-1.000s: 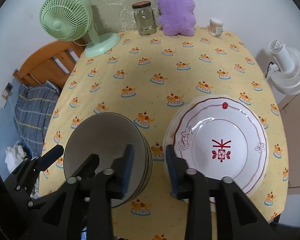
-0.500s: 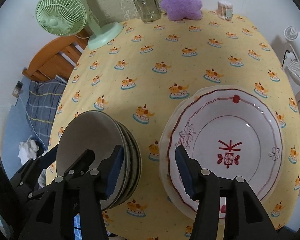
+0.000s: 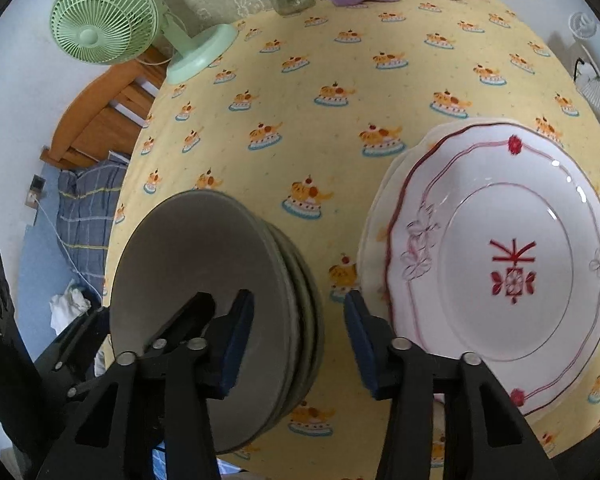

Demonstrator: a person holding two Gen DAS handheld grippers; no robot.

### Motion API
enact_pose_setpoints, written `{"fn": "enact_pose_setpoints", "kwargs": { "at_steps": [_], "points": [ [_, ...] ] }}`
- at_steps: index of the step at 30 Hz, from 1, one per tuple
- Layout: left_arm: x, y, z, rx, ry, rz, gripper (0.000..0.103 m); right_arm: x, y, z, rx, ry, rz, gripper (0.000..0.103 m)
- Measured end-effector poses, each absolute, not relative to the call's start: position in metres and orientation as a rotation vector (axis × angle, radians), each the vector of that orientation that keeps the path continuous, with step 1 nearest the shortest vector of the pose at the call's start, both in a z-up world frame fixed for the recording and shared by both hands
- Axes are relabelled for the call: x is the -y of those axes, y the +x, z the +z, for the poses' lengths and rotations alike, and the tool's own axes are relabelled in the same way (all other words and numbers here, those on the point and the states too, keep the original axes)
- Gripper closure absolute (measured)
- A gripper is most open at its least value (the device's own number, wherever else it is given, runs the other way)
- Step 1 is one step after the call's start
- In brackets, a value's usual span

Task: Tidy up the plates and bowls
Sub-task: 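Grip the rim of the stacked bowls with both tools and lift them, then carry the stacked bowls with both tools over the red-patterned plate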

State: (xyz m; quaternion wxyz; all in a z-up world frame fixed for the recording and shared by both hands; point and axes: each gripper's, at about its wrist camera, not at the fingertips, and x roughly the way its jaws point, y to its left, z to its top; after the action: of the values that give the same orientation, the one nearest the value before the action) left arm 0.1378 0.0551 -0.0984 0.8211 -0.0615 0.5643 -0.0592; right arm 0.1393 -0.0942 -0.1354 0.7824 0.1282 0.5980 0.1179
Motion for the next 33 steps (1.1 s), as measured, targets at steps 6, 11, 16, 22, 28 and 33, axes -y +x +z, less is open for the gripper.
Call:
{"fn": "enact_pose_setpoints", "kwargs": {
  "at_steps": [6,11,16,22,28,33],
  "points": [
    [-0.056,0.138,-0.101,-1.211,-0.143,-0.154,0.038,0.092,0.139,-0.141,-1.300,0.313,0.220,0.064],
    [-0.048,0.141,-0.104,-1.220,-0.119,-0.181,0.047,0.091,0.139,-0.145,-1.298,0.321,0.195,0.070],
    [-0.045,0.143,-0.107,-1.219,-0.124,-0.217,0.050,0.095,0.140,-0.149,-1.298,0.343,0.202,0.071],
    [-0.045,0.145,-0.108,-1.225,-0.122,-0.237,0.051,0.094,0.139,-0.149,-1.295,0.350,0.203,0.071],
    [-0.046,0.146,-0.108,-1.253,-0.127,-0.271,0.050,0.090,0.138,-0.147,-1.294,0.307,0.193,0.071],
    [-0.049,0.146,-0.112,-1.248,-0.187,-0.287,0.048,0.092,0.140,-0.147,-1.299,0.312,0.196,0.071]
  ]
}}
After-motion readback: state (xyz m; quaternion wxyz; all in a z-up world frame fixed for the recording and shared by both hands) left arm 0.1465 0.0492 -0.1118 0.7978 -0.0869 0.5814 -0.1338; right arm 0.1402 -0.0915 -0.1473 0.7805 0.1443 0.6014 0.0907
